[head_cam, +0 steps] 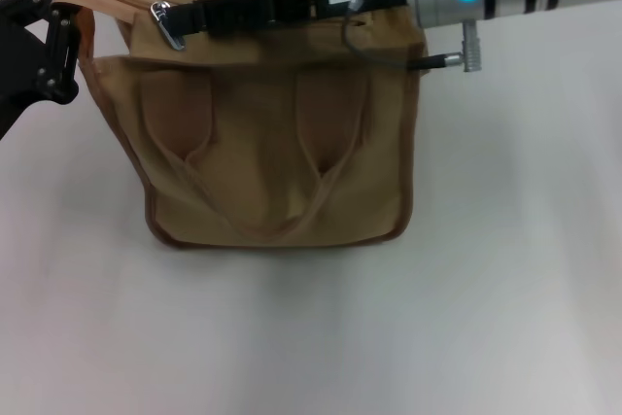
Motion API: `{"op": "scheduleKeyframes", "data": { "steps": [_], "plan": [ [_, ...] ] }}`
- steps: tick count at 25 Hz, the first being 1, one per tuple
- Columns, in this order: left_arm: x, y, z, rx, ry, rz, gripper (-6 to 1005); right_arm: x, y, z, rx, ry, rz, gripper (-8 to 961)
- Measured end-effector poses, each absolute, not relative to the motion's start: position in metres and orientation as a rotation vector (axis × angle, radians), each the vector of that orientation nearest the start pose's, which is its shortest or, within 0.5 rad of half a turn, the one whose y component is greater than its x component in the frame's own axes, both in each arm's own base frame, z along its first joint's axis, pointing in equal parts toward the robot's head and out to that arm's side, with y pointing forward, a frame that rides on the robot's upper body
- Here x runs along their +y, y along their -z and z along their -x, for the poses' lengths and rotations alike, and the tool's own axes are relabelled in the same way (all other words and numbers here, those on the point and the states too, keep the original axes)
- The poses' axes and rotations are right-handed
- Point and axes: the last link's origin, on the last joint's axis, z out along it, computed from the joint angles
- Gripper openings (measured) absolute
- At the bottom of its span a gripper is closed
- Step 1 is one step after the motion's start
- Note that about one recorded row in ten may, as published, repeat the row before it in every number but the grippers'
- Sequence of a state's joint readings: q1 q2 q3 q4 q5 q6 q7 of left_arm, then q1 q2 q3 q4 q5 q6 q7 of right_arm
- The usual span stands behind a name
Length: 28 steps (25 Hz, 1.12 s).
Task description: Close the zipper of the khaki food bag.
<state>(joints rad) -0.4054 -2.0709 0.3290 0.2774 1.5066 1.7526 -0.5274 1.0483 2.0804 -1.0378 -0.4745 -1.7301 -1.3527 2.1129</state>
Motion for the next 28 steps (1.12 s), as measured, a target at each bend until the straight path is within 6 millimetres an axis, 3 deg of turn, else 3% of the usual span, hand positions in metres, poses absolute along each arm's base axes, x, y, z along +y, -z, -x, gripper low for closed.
{"op": "scheduleKeyframes", "data": {
  "steps": [10,28],
  "plan": [
    [0.295,-0.042,0.285,-0.052,1.121,1.896,20,0.407,0.067,-0.048,1.200,-0.707,2.962,814],
    [0.296,-0.040,0.277,-0.041,1.168,1.903,20,0.409,0.078,-0.037,1.160,-0.612,2.961,535]
  ]
}}
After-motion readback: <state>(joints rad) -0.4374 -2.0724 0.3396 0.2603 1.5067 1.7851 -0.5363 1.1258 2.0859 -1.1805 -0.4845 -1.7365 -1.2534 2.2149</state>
